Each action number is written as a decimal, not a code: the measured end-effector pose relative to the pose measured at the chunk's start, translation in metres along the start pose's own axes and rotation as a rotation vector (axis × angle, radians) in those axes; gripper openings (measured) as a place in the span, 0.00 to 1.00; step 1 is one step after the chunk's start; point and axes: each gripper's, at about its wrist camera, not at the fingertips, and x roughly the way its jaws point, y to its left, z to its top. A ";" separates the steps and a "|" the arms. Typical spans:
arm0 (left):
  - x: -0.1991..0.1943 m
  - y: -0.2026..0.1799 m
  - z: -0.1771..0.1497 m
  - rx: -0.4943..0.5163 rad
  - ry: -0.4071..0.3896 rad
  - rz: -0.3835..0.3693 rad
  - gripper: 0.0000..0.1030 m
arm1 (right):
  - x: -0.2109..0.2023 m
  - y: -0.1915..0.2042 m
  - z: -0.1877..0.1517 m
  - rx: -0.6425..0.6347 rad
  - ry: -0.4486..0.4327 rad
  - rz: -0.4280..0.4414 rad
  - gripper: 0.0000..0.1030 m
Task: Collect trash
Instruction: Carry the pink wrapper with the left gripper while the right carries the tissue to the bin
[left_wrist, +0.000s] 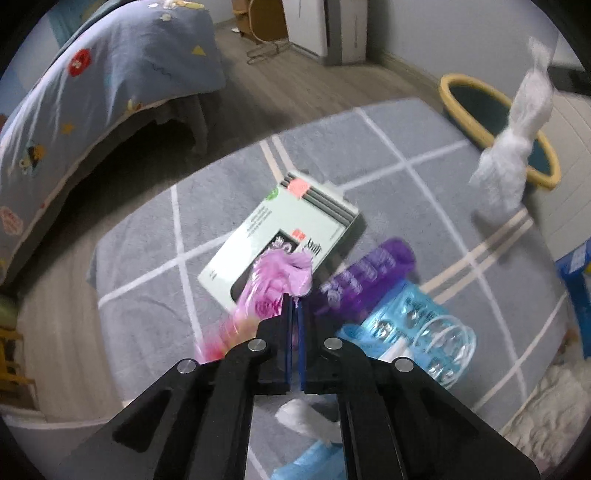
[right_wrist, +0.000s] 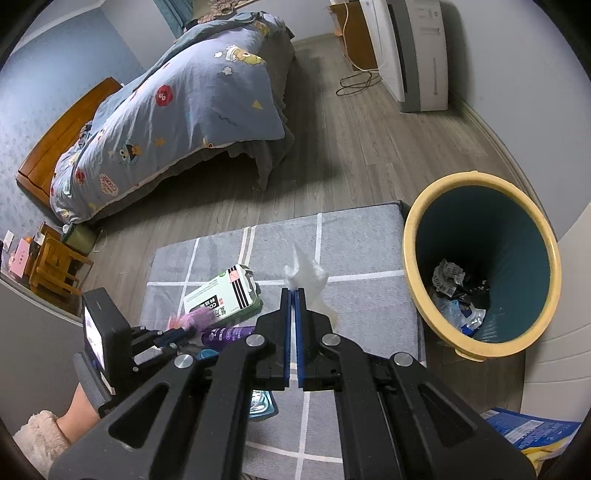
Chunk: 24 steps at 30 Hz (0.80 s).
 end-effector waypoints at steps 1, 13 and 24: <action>-0.004 0.001 0.001 -0.009 -0.017 -0.011 0.02 | 0.000 0.000 0.001 0.001 -0.002 0.002 0.02; -0.104 -0.010 0.041 -0.057 -0.311 -0.165 0.02 | -0.017 -0.007 0.012 0.040 -0.047 0.044 0.02; -0.110 -0.083 0.099 0.085 -0.330 -0.220 0.02 | -0.042 -0.062 0.031 0.146 -0.123 0.031 0.02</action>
